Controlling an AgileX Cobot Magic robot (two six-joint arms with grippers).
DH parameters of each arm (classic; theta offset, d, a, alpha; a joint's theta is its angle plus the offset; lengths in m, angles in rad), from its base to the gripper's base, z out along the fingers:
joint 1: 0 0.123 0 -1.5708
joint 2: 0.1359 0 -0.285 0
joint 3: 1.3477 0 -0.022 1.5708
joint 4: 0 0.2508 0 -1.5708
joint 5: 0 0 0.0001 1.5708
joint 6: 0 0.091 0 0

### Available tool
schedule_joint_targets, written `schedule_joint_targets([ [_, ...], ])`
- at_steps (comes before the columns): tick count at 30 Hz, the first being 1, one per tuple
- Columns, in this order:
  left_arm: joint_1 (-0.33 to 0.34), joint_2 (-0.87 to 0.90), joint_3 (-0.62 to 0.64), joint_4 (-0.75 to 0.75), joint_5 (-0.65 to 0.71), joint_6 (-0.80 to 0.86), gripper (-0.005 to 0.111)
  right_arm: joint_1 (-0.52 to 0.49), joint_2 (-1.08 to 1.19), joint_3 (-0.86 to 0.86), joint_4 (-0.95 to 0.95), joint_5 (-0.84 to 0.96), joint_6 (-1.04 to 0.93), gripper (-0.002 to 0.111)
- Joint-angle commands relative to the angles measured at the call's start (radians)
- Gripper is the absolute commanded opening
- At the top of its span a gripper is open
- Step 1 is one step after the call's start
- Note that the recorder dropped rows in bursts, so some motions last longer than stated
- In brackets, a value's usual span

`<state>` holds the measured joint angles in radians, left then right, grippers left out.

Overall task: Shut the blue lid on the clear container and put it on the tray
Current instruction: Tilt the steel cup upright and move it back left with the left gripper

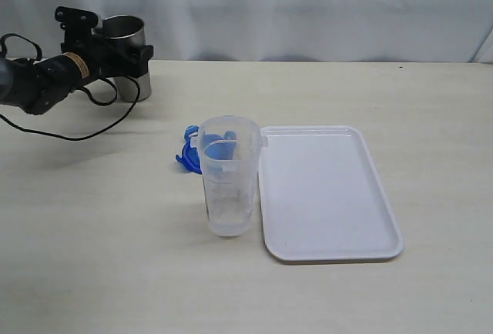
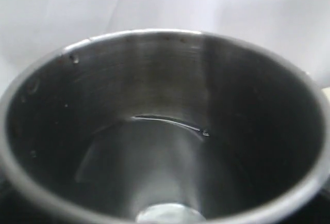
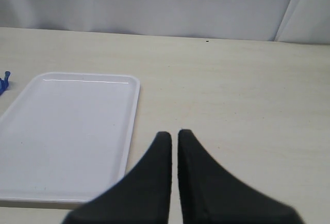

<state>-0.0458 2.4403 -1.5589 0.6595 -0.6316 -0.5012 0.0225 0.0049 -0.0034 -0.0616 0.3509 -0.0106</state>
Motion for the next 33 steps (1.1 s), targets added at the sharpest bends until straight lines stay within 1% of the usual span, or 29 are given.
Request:
schedule_joint_targets([
  [1, -0.003, -0.018, -0.006, 0.066, -0.033, -0.05, 0.072, -0.008, -0.005, 0.003, 0.002, -0.004, 0.003, 0.005],
  [13, -0.003, -0.018, -0.006, 0.066, -0.033, -0.046, 0.071, -0.008, -0.005, 0.003, 0.002, -0.004, 0.003, 0.005],
  [15, -0.003, -0.018, -0.006, 0.079, -0.033, -0.052, 0.074, -0.008, -0.005, 0.003, 0.002, -0.004, 0.003, 0.005],
  [17, -0.003, -0.02, -0.006, 0.12, -0.033, -0.06, 0.08, -0.008, -0.005, 0.003, 0.002, -0.004, 0.003, 0.005],
  [22, -0.001, -0.033, -0.006, 0.148, -0.013, -0.083, 0.089, -0.008, -0.005, 0.003, 0.002, -0.004, 0.003, 0.005],
  [24, -0.001, -0.035, -0.002, 0.155, 0.015, -0.081, 0.09, -0.008, -0.005, 0.003, 0.002, -0.004, 0.003, 0.005],
  [33, -0.001, -0.035, -0.002, 0.168, 0.017, -0.081, 0.09, -0.008, -0.005, 0.003, 0.002, -0.004, 0.003, 0.005],
])
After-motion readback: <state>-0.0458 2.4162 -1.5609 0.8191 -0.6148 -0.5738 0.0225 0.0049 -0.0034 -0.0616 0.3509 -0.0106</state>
